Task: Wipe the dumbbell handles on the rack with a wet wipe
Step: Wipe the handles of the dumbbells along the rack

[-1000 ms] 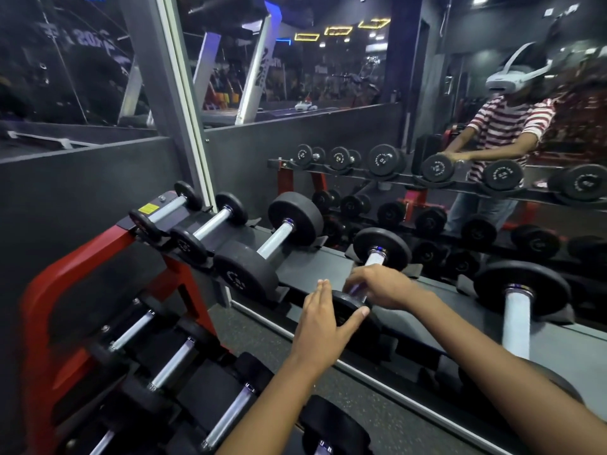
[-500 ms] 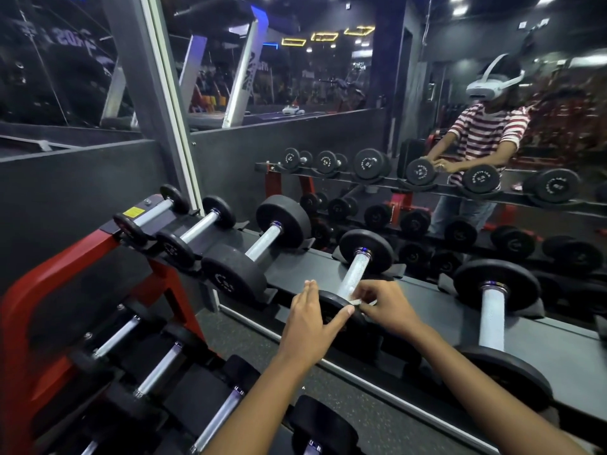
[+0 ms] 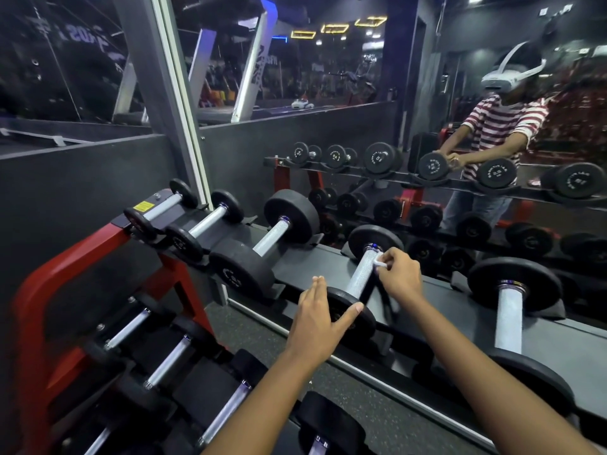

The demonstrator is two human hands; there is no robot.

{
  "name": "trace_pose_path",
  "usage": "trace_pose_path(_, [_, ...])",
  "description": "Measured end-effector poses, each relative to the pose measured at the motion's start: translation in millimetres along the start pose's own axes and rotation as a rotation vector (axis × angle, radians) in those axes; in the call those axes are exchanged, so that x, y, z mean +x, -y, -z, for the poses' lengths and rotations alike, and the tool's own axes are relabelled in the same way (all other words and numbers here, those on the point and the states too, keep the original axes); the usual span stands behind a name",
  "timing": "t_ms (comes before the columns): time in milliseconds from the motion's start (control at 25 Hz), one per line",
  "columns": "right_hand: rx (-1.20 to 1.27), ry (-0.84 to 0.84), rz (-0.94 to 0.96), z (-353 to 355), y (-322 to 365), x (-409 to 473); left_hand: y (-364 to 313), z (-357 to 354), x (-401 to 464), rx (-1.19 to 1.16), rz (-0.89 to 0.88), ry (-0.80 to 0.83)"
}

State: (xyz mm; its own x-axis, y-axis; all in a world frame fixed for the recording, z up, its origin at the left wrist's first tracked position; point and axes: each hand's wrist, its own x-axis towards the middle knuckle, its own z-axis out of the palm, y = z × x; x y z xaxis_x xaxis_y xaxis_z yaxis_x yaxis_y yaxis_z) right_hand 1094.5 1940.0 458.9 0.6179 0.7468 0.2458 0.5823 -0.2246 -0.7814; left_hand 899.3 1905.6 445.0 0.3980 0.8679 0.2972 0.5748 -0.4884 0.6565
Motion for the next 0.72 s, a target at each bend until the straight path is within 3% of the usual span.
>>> trace_pose_path(200, [0.071, 0.170, -0.014, -7.7, -3.6, -32.4, 5.6, -2.2, -3.0, 0.035, 0.004, -0.019])
trace_pose_path(360, [0.164, 0.431, -0.089, -6.1, -3.0, -42.8, 6.1, -2.8, -4.1, 0.068, -0.013, -0.033])
trace_pose_path(400, [0.219, 0.436, -0.134, -5.1, -2.1, -43.1, 5.1, -3.0, -5.6, 0.067, -0.020, -0.037])
trace_pose_path(560, [0.330, 0.082, -0.271, -3.6, -5.1, -19.2, 4.8, -4.5, -7.3, 0.119, -0.070, -0.076])
trace_pose_path(720, [0.495, 0.087, -0.413, -10.3, 7.4, -1.4, 5.1, -3.3, -4.8, 0.180, -0.072, -0.078])
